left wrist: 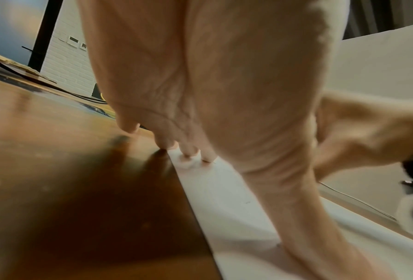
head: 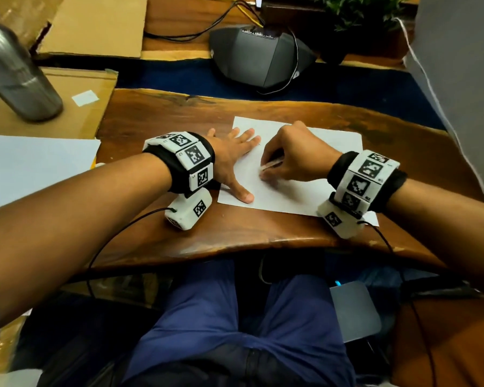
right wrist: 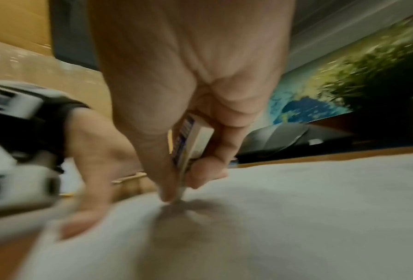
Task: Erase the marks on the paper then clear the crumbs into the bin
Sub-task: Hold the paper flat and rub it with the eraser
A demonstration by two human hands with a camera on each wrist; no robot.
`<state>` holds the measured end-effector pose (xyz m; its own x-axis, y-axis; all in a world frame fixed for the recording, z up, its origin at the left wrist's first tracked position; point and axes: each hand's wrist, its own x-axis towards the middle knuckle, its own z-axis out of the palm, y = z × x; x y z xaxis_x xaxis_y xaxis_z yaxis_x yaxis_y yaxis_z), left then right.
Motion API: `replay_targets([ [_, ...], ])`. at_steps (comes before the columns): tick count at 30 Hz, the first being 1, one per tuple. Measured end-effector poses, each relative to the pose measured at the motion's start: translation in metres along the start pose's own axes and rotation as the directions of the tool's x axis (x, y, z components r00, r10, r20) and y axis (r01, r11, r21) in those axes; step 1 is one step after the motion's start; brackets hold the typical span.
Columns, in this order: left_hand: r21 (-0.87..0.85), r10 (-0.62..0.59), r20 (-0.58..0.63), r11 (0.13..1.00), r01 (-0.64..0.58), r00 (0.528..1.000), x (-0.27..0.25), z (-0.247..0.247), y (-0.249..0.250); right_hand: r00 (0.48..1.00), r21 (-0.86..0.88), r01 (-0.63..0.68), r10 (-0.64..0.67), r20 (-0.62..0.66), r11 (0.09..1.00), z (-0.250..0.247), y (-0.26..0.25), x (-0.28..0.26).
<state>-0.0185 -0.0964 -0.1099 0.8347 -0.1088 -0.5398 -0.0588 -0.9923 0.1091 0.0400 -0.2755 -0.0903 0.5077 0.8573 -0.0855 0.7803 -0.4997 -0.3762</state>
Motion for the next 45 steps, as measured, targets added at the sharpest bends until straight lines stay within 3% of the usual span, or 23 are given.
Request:
replay_targets([
  [3, -0.006, -0.003, 0.006, 1.0, 0.003, 1.0, -0.001, -0.001, 0.001, 0.993, -0.003, 0.078, -0.078, 0.09, 0.997, 0.006, -0.01, -0.003],
  [7, 0.014, -0.005, 0.013, 1.0, 0.005, 1.0, -0.001, -0.002, 0.003, 0.999, 0.0, -0.042, 0.042, -0.026, 0.999, -0.003, 0.005, 0.006],
  [11, 0.016, -0.007, 0.019, 1.0, 0.006, 1.0, -0.003, -0.002, 0.003, 0.995, -0.008, 0.071, -0.07, 0.07, 0.997, 0.006, -0.006, 0.002],
  [15, 0.016, 0.0, 0.01, 1.0, 0.0, 1.0, 0.0, 0.0, 0.001, 0.994, 0.014, -0.053, 0.054, -0.093, 0.998, -0.001, 0.007, 0.012],
  [19, 0.022, 0.003, 0.006, 1.0, -0.003, 1.0, -0.002, 0.0, 0.001, 0.992, 0.001, 0.074, -0.074, 0.102, 0.997, 0.01, -0.015, 0.0],
  [24, 0.014, -0.003, 0.01, 1.0, 0.003, 1.0, 0.001, 0.001, 0.0, 0.996, 0.002, -0.059, 0.059, -0.069, 0.998, -0.007, 0.006, 0.022],
  [27, 0.012, 0.007, 0.004, 1.0, -0.007, 1.0, -0.001, 0.0, 0.001, 0.994, -0.022, 0.045, -0.043, 0.098, 0.999, 0.007, -0.016, 0.006],
  [29, 0.009, 0.014, 0.002, 1.0, -0.014, 1.0, -0.001, 0.0, 0.0, 0.984, -0.012, 0.049, -0.046, 0.171, 0.999, 0.007, -0.018, 0.003],
  [34, 0.029, -0.005, 0.009, 1.0, 0.005, 1.0, 0.0, 0.001, 0.001, 0.988, -0.02, -0.15, 0.149, -0.04, 0.988, -0.019, 0.011, 0.04],
  [37, 0.027, -0.009, 0.009, 1.0, 0.009, 1.0, 0.0, 0.001, 0.001, 0.99, -0.048, -0.129, 0.126, -0.067, 0.99, -0.013, 0.005, 0.037],
  [42, 0.015, 0.004, 0.015, 1.0, -0.004, 1.0, -0.001, 0.001, 0.0, 0.98, 0.011, 0.015, -0.017, 0.199, 1.0, 0.0, -0.017, 0.004],
  [43, 0.011, 0.005, 0.017, 1.0, -0.005, 1.0, -0.001, 0.001, 0.0, 0.976, 0.012, 0.01, -0.013, 0.215, 1.0, -0.004, -0.015, 0.008],
  [45, 0.016, 0.007, 0.021, 1.0, -0.007, 1.0, 0.002, 0.001, 0.0, 0.99, 0.008, -0.064, 0.063, 0.123, 0.998, -0.013, 0.002, 0.026],
])
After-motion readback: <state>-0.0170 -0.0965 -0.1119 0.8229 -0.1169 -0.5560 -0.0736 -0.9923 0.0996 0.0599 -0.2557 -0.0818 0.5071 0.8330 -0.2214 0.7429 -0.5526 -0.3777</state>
